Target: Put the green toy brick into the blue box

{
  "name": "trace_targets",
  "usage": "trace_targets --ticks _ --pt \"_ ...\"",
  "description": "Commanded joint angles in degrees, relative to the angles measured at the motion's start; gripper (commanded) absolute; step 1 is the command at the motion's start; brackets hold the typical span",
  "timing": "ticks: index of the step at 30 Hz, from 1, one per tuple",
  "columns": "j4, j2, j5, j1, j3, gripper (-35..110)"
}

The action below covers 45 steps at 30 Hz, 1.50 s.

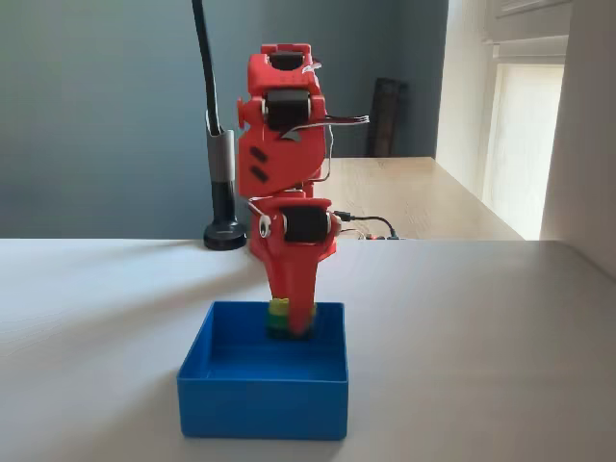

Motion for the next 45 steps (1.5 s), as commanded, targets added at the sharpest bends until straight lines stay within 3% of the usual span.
trace_targets --ticks 1,8,13,31,45 --pt "-0.62 1.58 0.35 -0.88 -0.44 20" --pt "-0.62 1.58 0.00 -1.05 -1.14 33" --pt "-0.44 1.58 -0.26 -1.05 -1.76 32" --pt "16.52 2.37 8.61 -5.54 -27.95 0" --pt "23.73 6.06 16.70 -8.00 -27.60 0"
